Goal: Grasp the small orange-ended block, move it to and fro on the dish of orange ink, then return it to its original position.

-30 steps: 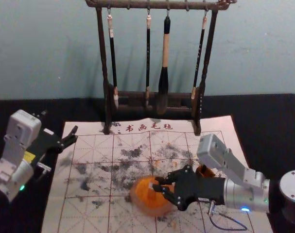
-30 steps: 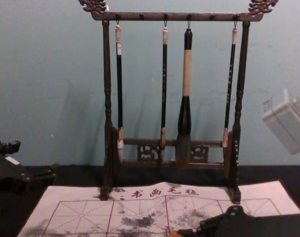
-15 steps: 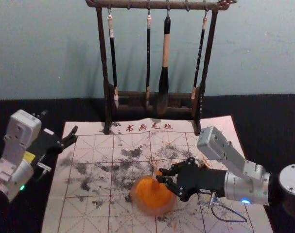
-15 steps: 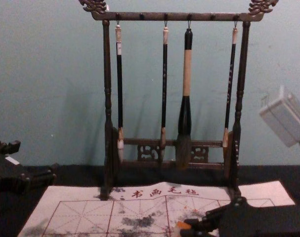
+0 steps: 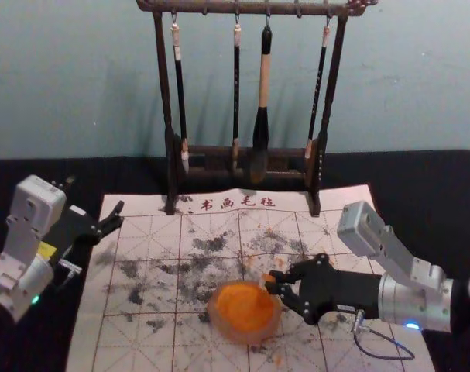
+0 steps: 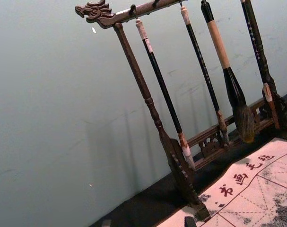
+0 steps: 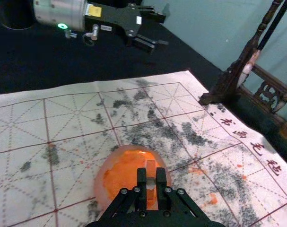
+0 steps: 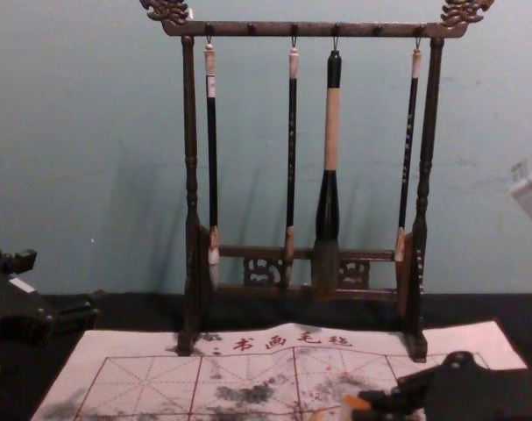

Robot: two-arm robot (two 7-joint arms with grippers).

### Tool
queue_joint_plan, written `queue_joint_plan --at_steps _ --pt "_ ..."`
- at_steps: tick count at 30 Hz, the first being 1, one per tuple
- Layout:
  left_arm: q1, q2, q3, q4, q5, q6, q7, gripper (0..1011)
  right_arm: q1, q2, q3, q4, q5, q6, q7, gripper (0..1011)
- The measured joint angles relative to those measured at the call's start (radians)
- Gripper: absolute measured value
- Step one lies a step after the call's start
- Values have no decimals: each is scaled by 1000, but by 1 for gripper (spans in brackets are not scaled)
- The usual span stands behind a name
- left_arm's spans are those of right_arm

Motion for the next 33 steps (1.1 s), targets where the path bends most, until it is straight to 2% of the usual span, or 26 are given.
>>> queue_joint_plan --at_steps 7,20,26,33 --pt "0 0 0 0 0 0 0 1001 -23 24 -2 -37 11 0 13 80" --pt "0 0 0 0 0 0 0 1001 -29 32 -30 -59 10 -5 32 80" --pt "0 0 0 0 0 0 0 1001 -17 19 -44 -52 -2 -7 33 81" --pt "0 0 0 0 0 0 0 1001 11 -13 -59 -27 -21 -5 23 80"
